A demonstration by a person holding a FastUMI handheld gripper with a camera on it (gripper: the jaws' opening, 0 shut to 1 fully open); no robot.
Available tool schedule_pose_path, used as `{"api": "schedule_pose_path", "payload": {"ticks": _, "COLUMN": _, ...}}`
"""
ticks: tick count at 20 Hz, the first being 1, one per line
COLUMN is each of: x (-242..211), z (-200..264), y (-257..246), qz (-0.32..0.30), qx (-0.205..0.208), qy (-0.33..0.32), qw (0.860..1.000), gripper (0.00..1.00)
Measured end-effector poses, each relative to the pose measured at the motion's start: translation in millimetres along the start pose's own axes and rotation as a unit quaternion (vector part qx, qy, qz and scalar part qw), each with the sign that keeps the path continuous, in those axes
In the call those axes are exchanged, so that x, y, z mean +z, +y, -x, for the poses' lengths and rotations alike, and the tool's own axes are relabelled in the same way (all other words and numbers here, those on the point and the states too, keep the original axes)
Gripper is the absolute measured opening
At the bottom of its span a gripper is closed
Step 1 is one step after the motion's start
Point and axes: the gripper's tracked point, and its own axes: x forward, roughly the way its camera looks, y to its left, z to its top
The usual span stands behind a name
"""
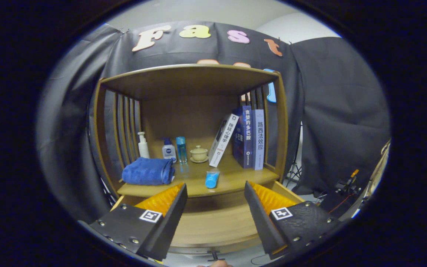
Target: Pull open the drawer, take out the items inside it, and place them on the countertop above the cabinet.
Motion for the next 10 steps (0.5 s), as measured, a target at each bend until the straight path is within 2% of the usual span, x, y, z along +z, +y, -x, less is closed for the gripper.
{"api": "schedule_pose_path", "payload": {"ticks": 7, "x": -53.6, "z": 40.1, "y": -3.6, "qz": -0.007, "qx": 0.008, "qy": 0.009, "qw": 1.0, "gripper": 0.92}}
{"api": "schedule_pose_path", "payload": {"ticks": 10, "x": -82.1, "z": 55.2, "y": -9.0, "qz": -0.007, "qx": 0.001, "qy": 0.032, "qw": 0.999, "gripper": 0.92}}
